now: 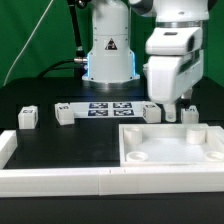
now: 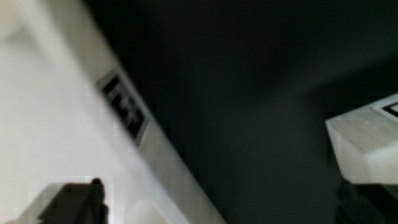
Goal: Assemble one leg
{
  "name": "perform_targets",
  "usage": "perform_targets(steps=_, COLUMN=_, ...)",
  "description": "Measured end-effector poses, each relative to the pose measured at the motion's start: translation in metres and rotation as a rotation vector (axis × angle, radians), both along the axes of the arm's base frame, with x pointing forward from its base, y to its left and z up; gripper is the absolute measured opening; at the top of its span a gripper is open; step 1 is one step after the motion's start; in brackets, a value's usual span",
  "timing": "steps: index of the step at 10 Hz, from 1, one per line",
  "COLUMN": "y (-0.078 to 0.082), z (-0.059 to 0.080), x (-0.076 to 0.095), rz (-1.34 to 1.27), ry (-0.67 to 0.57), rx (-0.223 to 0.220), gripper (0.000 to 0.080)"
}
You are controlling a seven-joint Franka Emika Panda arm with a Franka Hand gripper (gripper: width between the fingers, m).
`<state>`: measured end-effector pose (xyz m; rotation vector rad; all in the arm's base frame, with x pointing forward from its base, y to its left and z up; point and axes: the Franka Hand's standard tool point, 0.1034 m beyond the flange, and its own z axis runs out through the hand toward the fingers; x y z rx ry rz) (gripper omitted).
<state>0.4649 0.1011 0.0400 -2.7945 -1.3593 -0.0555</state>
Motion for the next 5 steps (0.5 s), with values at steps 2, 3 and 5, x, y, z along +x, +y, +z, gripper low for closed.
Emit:
perform_targets(steps=2, y=0.011, z=-0.002, x=-0.01, rz=-0.256, ry=0.0, rx=0.021, gripper=0.0649)
perform_targets(steps=3, y=0.015, z=-0.005, x=-0.012, rz=-0.392, ry=0.014, rx=0.034, gripper=0.0649)
perform_targets(steps=5, y=0.017, z=-0.006, x=-0.013, rz=-0.55, ry=0.031, rx=0.048, gripper=0.0649)
